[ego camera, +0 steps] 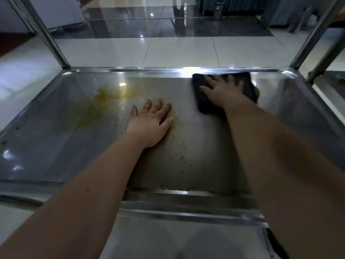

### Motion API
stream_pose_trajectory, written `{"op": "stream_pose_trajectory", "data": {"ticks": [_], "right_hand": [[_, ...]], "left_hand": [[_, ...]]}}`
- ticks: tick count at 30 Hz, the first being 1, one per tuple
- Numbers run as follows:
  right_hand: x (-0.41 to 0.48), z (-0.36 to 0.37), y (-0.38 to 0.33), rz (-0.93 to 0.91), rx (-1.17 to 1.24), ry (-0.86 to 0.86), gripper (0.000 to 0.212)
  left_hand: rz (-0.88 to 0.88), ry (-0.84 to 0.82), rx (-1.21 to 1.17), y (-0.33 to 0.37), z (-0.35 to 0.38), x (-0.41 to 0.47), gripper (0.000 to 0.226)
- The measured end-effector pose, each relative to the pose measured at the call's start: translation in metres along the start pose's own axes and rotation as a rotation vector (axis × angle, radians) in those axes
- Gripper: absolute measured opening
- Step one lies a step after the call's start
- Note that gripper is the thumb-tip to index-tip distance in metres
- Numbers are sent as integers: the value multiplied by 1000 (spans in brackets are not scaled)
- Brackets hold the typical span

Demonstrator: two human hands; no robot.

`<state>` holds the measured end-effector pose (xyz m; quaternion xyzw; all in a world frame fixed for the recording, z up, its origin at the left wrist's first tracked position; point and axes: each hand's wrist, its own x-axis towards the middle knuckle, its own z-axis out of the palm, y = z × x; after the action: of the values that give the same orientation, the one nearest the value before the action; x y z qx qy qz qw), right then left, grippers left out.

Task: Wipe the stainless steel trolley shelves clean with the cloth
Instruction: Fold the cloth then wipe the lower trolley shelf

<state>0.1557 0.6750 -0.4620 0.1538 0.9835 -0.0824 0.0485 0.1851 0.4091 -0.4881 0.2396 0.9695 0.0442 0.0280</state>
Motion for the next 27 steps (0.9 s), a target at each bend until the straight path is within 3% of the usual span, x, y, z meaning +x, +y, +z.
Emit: {"op": "stream_pose_trajectory", "data": {"ticks": [3, 7, 14, 17, 20, 25, 27], "right_hand": [[-2, 16, -67, -176, -48, -28, 62], [8, 13, -53, -186, -16, -37, 65], [13, -18, 116, 211, 11, 55, 66], [8, -26, 144, 335, 33, 57, 67], [11, -23, 114, 337, 66, 45, 65], [18, 1, -16, -50, -11, 0, 62], [7, 12, -49, -104, -33, -19, 63]], "left_hand": [[0, -2, 4, -1, -1, 1, 61], [-7, -1, -7, -2, -2, 1, 61], [-14, 4, -12, -1, 0, 1, 60], [-2, 9, -3, 1, 2, 2, 60], [0, 13, -1, 1, 3, 3, 60], [-4, 5, 1, 0, 2, 4, 61], [-10, -13, 3, 1, 0, 3, 60]]}}
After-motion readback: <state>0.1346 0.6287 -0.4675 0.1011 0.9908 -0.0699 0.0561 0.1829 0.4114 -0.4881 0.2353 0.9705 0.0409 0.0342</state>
